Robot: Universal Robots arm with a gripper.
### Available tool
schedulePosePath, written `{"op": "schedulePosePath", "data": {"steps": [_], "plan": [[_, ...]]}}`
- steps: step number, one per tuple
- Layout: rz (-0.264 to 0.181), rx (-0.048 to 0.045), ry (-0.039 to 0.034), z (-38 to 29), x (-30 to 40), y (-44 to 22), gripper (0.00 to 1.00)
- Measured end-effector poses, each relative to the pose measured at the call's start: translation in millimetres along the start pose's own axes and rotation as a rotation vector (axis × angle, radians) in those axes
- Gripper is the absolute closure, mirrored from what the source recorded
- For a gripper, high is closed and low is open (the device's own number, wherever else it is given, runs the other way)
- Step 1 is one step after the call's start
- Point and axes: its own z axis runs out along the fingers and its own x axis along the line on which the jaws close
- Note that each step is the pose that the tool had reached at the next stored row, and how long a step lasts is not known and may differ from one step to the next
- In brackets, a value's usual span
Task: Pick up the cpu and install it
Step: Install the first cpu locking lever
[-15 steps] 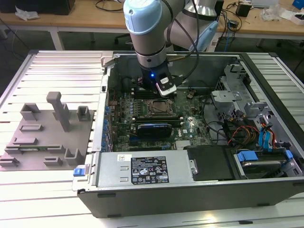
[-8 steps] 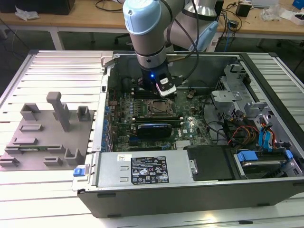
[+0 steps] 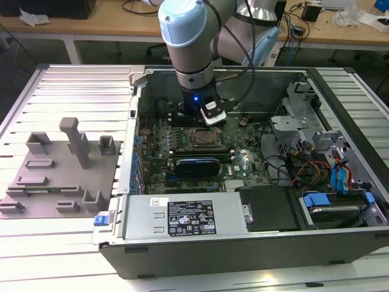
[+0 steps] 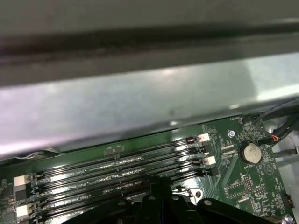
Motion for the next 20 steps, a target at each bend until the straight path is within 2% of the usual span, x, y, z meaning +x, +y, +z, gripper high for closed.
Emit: {"op": "schedulePosePath", "data": {"steps": [4,5,6,8,13,16,20], "plan": [[0.001,-0.003,0.0005,0.7,-2.8,0.5,0.89],[0.001,-0.0061,0.001,0.9,-3.4,0.6,0.89],[0.004,-0.014,0.0026,1.0,-3.9,0.7,0.89],[0.005,-0.0209,0.004,1.1,-4.3,0.8,0.89],[0.006,-0.023,0.0041,-0.2,-4.6,1.1,0.89],[0.006,-0.0221,0.0041,-5.5,-5.8,2.4,0.89],[0.005,-0.0193,0.0035,-18.3,-8.6,5.4,0.89]]}}
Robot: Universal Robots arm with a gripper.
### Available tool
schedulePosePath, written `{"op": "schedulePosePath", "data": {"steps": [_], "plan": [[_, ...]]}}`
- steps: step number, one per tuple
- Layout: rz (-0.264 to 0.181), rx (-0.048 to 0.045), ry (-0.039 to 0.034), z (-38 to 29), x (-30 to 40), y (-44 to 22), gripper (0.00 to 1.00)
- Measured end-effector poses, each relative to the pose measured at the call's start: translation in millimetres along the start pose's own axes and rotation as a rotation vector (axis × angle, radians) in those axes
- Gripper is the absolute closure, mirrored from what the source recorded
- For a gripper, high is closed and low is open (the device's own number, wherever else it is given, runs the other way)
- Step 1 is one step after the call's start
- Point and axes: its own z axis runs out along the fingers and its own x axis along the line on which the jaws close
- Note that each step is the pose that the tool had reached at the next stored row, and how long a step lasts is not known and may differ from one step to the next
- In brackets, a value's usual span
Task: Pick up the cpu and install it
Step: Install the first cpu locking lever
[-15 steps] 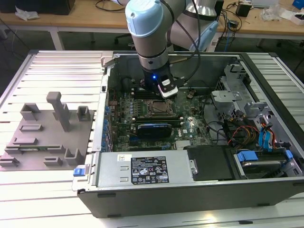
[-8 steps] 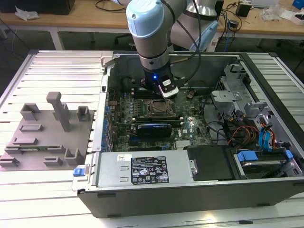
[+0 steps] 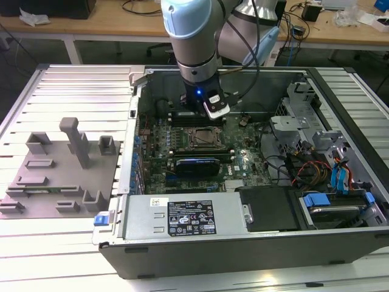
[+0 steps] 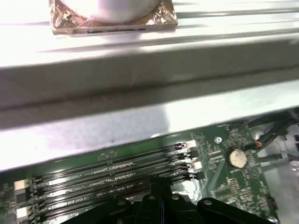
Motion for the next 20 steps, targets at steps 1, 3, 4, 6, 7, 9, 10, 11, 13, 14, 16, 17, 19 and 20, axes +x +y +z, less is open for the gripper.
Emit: {"op": "schedulePosePath", "data": {"steps": [1,3,4,6,7,9,10,11,13,14,16,17,19,20], "plan": [[0.0,0.0011,-0.0002,-3.8,-0.8,0.9,0.89],[-0.006,0.0256,-0.005,-9.0,-1.9,2.3,0.89],[-0.012,0.0508,-0.009,-9.3,-1.9,2.3,0.89],[-0.021,0.0922,-0.0129,-9.2,-2.0,2.4,0.89],[-0.026,0.1188,-0.0144,-9.3,-1.9,2.4,0.89],[-0.034,0.1577,-0.0161,-9.3,-1.9,2.4,0.89],[-0.039,0.1842,-0.0167,-9.2,-1.9,2.4,0.89],[-0.042,0.2024,-0.0162,-9.3,-1.9,2.4,0.89],[-0.047,0.2268,-0.0118,-9.3,-2.1,2.4,0.89],[-0.047,0.2272,-0.0114,-9.3,-2.1,2.4,0.89],[-0.047,0.2275,-0.011,-9.4,-2.0,2.4,0.89],[-0.047,0.2275,-0.0109,-9.3,-2.0,2.4,0.89],[-0.046,0.2309,0.0059,-9.0,-2.4,2.5,0.89],[-0.044,0.2354,0.0267,-8.9,-2.8,2.5,0.89]]}}
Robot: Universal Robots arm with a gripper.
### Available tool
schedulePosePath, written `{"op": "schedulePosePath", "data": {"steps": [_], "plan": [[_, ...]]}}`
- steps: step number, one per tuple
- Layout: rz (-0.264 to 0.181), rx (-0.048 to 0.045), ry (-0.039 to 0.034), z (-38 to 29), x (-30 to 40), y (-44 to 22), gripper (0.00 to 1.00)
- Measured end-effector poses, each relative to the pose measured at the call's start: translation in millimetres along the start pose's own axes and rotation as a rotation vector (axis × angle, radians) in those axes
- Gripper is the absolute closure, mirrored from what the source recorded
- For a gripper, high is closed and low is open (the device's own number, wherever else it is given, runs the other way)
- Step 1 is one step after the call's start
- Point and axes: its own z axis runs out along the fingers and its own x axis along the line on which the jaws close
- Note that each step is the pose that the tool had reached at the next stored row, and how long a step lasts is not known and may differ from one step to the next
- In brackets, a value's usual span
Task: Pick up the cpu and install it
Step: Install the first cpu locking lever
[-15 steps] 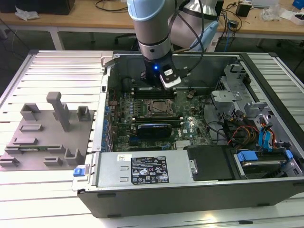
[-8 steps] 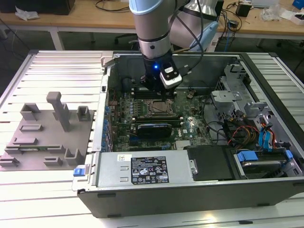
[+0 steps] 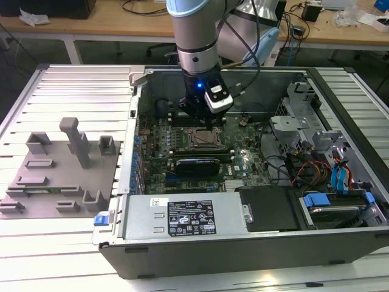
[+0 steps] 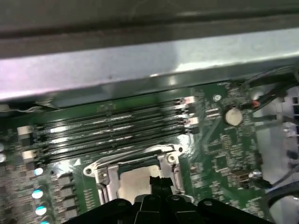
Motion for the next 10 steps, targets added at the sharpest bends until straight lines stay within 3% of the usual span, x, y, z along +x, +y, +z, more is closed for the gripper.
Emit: {"op": "schedulePosePath", "data": {"steps": [1,2,6,7,10], "plan": [[0.0,0.0035,0.0176,0.1,-0.4,0.1,0.89],[-0.001,0.0084,0.0455,0.3,-1.2,0.2,0.89],[-0.003,0.0231,0.1231,0.7,-3.3,0.6,0.89],[-0.004,0.0253,0.1339,0.7,-3.4,0.6,0.89],[-0.004,0.0253,0.1341,0.7,-3.4,0.6,0.89]]}}
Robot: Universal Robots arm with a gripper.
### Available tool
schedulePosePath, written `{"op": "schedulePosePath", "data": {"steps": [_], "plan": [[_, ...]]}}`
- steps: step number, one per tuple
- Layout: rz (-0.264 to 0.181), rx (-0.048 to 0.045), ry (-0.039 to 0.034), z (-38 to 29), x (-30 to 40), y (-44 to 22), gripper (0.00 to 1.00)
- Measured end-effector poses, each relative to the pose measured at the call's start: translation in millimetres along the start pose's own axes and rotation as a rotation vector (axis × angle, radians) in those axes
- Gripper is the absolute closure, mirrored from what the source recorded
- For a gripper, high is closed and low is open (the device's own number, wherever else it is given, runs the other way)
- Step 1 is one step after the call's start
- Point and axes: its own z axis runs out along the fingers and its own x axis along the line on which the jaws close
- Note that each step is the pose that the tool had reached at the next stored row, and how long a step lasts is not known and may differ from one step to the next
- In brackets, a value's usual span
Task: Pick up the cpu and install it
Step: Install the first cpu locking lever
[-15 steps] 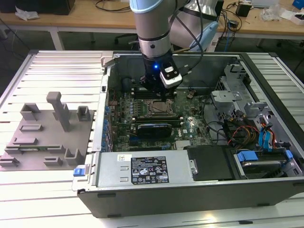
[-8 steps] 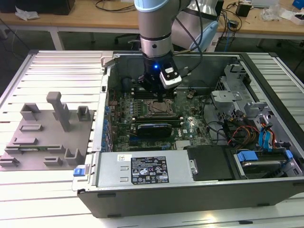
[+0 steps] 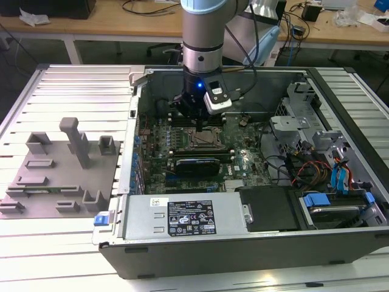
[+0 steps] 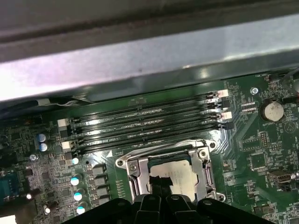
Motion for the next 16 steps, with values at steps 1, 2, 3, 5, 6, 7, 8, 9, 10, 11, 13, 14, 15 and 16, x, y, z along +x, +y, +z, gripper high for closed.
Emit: {"op": "schedulePosePath", "data": {"steps": [1,2,3,5,6,7,8,9,10,11,13,14,15,16], "plan": [[0.0,-0.0001,-0.0002,0.1,-0.5,0.1,0.89],[0.0,-0.0003,0.0004,0.3,-2.8,0.6,0.89],[0.0,0.0001,0.0017,0.3,-5.1,1.0,0.89],[-0.001,0.001,0.0065,0.5,-10.9,2.1,0.89],[-0.005,0.0014,0.0101,0.7,-13.2,2.5,0.89],[-0.01,0.0017,0.0116,0.6,-13.9,2.6,0.89],[-0.013,0.0018,0.0124,0.6,-14.2,2.6,0.89],[-0.015,0.0021,0.0129,0.1,-14.2,2.7,0.89],[-0.016,0.0019,0.0128,-0.7,-14.3,2.7,0.89],[-0.017,0.0017,0.0128,-2.6,-14.4,2.7,0.89],[-0.024,0.0015,0.0127,-9.6,-14.7,2.5,0.89],[-0.026,0.0013,0.0126,-12.2,-14.8,2.4,0.89],[-0.027,0.0013,0.0126,-15.0,-15.0,2.4,0.89],[-0.027,0.0013,0.0126,-15.7,-15.0,2.4,0.89]]}}
